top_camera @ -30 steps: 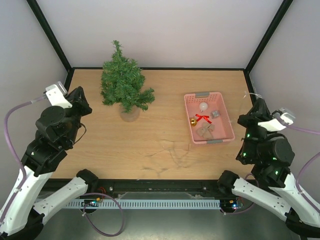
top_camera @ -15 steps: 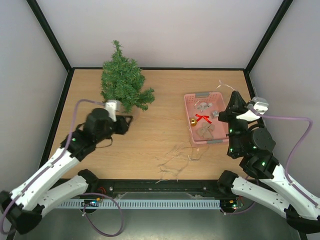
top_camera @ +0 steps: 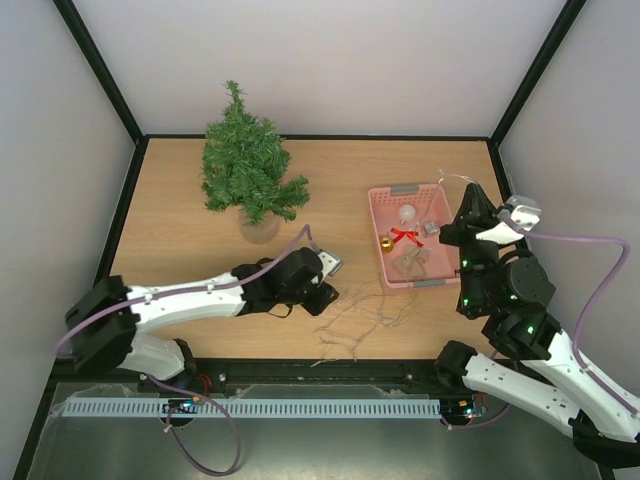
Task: Decorate the small christmas tree
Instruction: Place the decoration item at the center of the board.
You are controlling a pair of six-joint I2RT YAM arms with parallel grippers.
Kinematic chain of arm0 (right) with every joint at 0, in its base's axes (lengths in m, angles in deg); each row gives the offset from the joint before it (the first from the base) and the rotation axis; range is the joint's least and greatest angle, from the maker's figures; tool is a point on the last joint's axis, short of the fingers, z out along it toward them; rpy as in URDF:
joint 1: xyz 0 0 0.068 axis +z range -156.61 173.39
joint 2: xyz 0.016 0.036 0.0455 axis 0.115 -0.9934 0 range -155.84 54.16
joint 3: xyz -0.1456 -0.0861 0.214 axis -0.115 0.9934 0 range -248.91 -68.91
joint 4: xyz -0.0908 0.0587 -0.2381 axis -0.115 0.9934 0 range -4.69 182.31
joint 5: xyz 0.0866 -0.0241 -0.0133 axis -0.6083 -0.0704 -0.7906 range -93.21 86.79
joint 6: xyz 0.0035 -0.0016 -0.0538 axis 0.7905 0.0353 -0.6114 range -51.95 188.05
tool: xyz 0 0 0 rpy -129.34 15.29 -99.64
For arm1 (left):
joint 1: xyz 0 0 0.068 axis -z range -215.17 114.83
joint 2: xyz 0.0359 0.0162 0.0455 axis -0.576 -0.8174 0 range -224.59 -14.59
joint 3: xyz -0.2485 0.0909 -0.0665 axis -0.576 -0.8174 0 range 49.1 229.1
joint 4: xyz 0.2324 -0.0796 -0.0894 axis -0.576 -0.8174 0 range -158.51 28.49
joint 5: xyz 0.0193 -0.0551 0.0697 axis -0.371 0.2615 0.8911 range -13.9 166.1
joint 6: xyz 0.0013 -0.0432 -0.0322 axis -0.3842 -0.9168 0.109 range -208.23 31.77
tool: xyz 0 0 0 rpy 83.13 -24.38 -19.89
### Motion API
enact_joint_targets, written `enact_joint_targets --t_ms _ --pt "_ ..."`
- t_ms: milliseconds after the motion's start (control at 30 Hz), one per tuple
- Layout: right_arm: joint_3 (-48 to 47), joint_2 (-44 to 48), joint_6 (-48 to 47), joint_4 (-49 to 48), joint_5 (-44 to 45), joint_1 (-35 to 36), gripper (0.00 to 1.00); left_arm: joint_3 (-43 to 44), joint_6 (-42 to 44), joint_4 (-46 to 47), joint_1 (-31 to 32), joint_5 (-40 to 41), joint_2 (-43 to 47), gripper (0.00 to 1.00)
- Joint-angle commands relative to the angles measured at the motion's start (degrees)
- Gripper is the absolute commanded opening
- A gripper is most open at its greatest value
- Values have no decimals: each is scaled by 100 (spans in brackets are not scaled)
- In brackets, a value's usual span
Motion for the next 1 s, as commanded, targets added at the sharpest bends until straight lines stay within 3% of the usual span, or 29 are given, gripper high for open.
enact_joint_targets --t_ms 0,233,467,967 --pt "-104 158 -8 125 4 25 2 393 536 686 114 -237 -609 38" --pt "-6 334 3 129 18 25 2 911 1011 940 247 -661 -1618 38" --pt "36 392 -34 94 -21 25 2 1423 1170 834 244 -559 -2425 36" --pt "71 510 -83 72 -47 25 2 1416 1213 933 251 -280 -2962 32"
